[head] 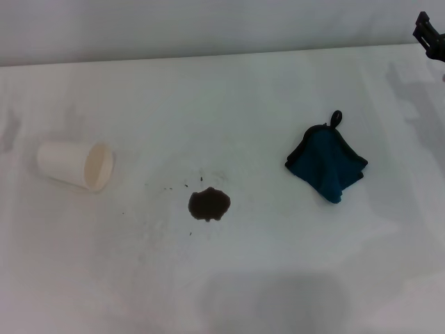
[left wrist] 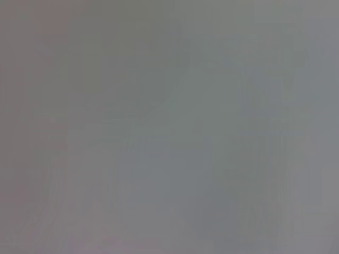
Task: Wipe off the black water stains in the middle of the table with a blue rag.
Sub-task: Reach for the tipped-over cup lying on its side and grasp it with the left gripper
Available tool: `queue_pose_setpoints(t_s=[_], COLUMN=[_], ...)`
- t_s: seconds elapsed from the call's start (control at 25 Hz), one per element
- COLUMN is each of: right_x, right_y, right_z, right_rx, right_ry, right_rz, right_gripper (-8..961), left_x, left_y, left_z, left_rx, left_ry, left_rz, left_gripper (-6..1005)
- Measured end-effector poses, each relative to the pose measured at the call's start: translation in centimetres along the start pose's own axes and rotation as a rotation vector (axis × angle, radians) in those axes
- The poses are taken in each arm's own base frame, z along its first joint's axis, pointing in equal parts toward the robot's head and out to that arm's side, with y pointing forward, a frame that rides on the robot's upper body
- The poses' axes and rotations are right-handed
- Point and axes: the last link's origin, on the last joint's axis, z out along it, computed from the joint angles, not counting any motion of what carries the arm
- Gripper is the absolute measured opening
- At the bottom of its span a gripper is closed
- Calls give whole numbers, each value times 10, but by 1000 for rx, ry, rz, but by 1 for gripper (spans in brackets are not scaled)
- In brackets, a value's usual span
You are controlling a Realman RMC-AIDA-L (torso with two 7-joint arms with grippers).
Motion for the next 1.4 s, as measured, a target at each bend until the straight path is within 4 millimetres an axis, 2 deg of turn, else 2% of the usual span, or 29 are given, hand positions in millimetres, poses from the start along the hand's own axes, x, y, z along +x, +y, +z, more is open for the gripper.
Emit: queue_pose_setpoints(t_s=[0.84,1.08,1.28,1.4], right_x=[2,0,0,0], right_y=[-6,-13,-16,-20], right_z=[-2,-2,-3,-4], right_rx=[31,61,74,96], right_ry=[6,-1,-2,-4], right_rz=[19,36,42,53], right_gripper=[841,840,840,840], left_x=[8,13,32,45], left_y=[1,10,1,-3], left_z=[3,10,10,12], left_rx=[-3,-134,-257,-366], left_ry=[42,-23,-74,-169], left_rz=[-117,-108,-89,-45], left_gripper=[887,888,888,888])
